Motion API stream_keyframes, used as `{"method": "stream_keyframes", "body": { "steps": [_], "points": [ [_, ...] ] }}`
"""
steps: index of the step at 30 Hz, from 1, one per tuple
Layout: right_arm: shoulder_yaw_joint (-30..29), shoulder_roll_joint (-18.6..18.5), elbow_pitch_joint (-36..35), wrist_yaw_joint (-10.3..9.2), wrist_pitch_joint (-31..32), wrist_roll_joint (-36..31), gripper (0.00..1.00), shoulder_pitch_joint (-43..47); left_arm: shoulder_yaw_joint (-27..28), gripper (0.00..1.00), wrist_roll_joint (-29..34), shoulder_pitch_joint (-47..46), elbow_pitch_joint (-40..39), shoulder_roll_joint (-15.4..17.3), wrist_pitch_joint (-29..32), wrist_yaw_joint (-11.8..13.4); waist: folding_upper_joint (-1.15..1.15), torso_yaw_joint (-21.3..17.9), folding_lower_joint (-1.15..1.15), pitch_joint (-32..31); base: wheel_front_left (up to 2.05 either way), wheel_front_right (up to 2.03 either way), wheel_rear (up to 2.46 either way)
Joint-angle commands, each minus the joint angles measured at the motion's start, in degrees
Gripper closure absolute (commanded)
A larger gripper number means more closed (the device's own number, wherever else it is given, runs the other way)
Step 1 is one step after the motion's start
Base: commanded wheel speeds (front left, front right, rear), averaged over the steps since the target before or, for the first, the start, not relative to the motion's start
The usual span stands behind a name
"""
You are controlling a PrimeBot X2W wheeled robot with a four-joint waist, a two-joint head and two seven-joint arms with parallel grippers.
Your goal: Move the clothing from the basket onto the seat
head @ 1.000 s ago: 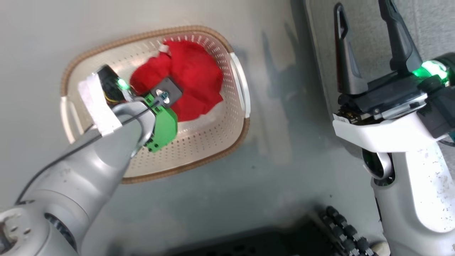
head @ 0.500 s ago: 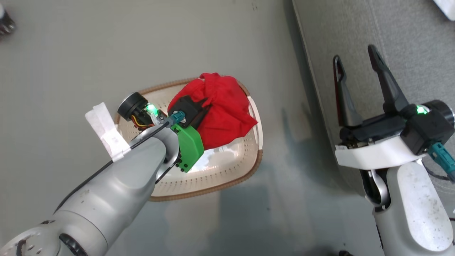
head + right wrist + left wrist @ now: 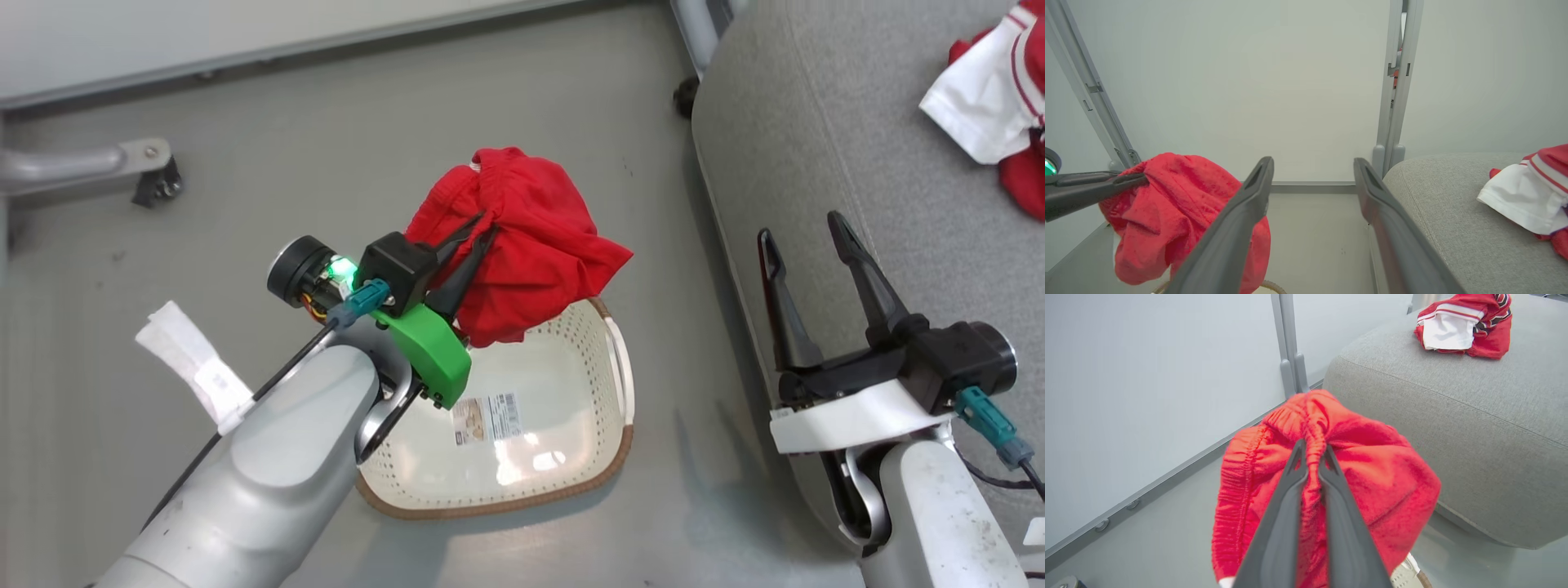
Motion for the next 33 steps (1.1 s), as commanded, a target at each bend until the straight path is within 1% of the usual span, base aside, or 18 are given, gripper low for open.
{"method": "stream_keyframes", "body": {
  "steps": [1,7,10,14,25,29,33],
  "points": [
    [0.09,-0.18,0.29,-0.04,0.0,0.39,0.0,1.3,1.57,1.0,1.03,1.5,-1.68,0.39,-0.02,0.44,0.0,2.37,0.0,-5.02,0.0,0.0,0.0],
    [0.57,-0.18,0.95,-0.04,0.0,1.07,0.0,3.66,7.67,1.0,3.22,5.05,-8.71,0.33,-0.02,0.85,0.0,2.68,0.0,-8.64,0.0,0.0,0.0],
    [0.62,-0.18,1.18,-0.04,0.0,1.47,0.0,4.91,9.83,1.0,4.41,6.61,-11.54,0.2,-0.02,0.94,0.0,2.86,0.0,-10.34,0.0,0.0,0.0],
    [0.72,-0.18,1.27,-0.04,0.0,1.87,0.0,6.38,11.28,1.0,5.48,8.11,-14.27,0.09,-0.02,0.9,0.0,3.18,0.0,-12.22,0.0,0.0,0.0],
    [1.44,-0.18,0.98,-0.04,0.0,2.3,0.0,8.16,11.05,1.0,6.73,9.94,-15.82,0.13,-0.03,0.4,0.0,4.01,0.0,-14.17,0.0,0.0,0.0],
    [3.88,-0.18,0.12,-0.04,0.0,1.16,0.0,6.54,10.86,1.0,7.12,10.1,-16.05,-0.06,-0.03,0.39,0.0,4.27,0.0,-14.3,0.0,0.0,0.0],
    [7.6,-0.18,-0.07,-0.04,0.0,-0.5,0.0,4.28,10.64,1.0,7.29,9.97,-16.25,-0.32,-0.03,0.26,0.0,4.64,0.0,-14.13,0.0,0.0,0.0]
  ]
}}
